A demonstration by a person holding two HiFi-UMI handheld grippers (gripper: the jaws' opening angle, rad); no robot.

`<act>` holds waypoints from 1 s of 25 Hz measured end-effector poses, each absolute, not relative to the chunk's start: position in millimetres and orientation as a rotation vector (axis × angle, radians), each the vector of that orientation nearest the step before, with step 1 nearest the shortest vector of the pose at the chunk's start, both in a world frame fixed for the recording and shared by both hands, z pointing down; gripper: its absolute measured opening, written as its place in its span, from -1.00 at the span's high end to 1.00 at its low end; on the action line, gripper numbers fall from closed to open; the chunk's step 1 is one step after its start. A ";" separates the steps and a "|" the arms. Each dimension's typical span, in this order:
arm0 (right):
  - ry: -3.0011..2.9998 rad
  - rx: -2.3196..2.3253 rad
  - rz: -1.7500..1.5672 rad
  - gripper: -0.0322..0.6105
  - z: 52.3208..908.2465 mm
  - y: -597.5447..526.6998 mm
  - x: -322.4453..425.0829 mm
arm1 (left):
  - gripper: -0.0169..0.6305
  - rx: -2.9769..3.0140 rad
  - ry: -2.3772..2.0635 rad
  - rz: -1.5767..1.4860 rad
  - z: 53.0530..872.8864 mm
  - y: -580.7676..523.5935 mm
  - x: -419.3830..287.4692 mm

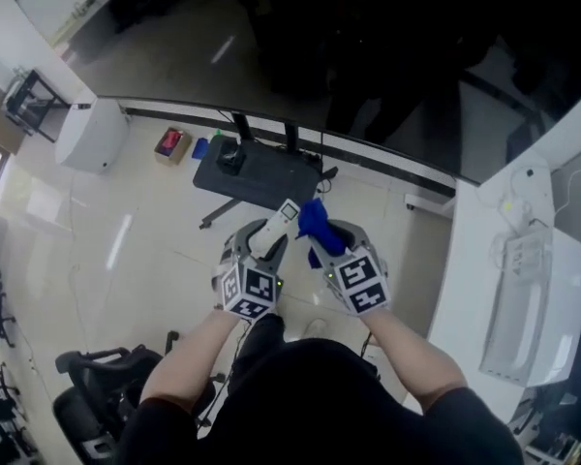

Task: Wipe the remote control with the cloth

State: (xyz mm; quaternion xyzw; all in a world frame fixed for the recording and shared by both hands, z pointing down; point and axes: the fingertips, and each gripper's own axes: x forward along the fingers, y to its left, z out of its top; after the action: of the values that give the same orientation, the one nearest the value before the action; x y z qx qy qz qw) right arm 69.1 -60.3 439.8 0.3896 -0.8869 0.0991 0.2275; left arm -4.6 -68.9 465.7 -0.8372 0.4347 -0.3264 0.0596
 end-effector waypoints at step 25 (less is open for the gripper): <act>-2.358 0.784 -0.002 0.46 406.5 -11.4 15.7 | 0.32 -2.383 1.027 -0.961 427.1 12.8 -9.9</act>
State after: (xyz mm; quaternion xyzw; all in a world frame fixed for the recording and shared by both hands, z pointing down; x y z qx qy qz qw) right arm 15.7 -11.4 406.5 0.2987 -0.8982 -0.0007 0.3226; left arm -9.9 12.8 427.1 -0.8460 0.3647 -0.3414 0.1863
